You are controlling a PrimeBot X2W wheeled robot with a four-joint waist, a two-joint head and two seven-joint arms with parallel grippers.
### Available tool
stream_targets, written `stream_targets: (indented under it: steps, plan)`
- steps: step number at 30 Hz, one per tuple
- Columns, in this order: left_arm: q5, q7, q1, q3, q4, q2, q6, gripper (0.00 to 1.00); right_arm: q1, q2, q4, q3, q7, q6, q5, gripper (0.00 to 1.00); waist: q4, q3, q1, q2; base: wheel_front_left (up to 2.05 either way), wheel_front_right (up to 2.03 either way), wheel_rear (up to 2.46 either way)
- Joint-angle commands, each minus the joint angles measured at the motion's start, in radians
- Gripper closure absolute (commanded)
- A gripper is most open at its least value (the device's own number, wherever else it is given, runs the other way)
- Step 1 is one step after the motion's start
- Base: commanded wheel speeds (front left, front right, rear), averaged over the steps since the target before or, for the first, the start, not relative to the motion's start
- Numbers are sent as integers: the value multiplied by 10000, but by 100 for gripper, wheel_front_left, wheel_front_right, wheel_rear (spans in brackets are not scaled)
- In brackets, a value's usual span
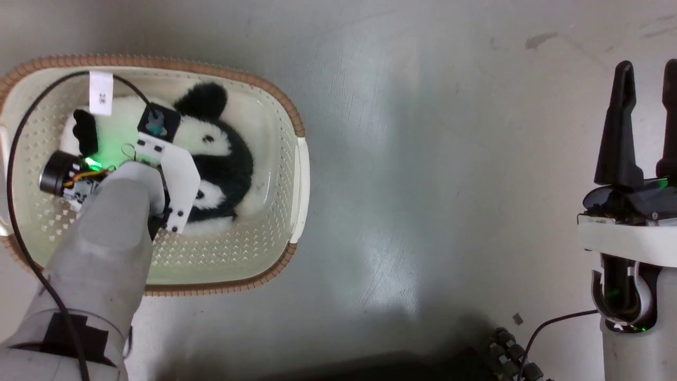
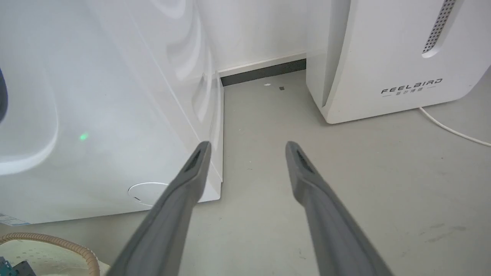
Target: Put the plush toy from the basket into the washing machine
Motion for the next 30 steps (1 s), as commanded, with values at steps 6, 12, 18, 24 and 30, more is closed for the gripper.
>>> stream_targets:
  steps: [6,12,18,24,30]
  plan:
    - [-343,-353,734,96,228,-43,56,100,19,-4,389,-10,-45,-7,62,0,52,-1093,-1,0,0,0,0]
    - [-536,-972,1216,50,228,-202,-139,100,398,-4,724,-29,-45,-7,-46,0,233,-2120,-1,0,0,0,0]
    - [-791,-1614,1747,47,228,-496,-304,100,798,-4,1038,-148,-45,-7,-200,0,606,-3248,-1,0,0,0,0]
    - [-996,-2296,2289,-34,228,-894,-464,100,1290,-4,1293,-158,-45,-7,-401,0,1036,-4385,-1,0,0,0,0]
    - [-1146,-3270,2874,-126,228,-1027,-563,100,1621,-4,1438,-70,-45,-7,-516,0,1254,-5370,-1,0,0,0,0]
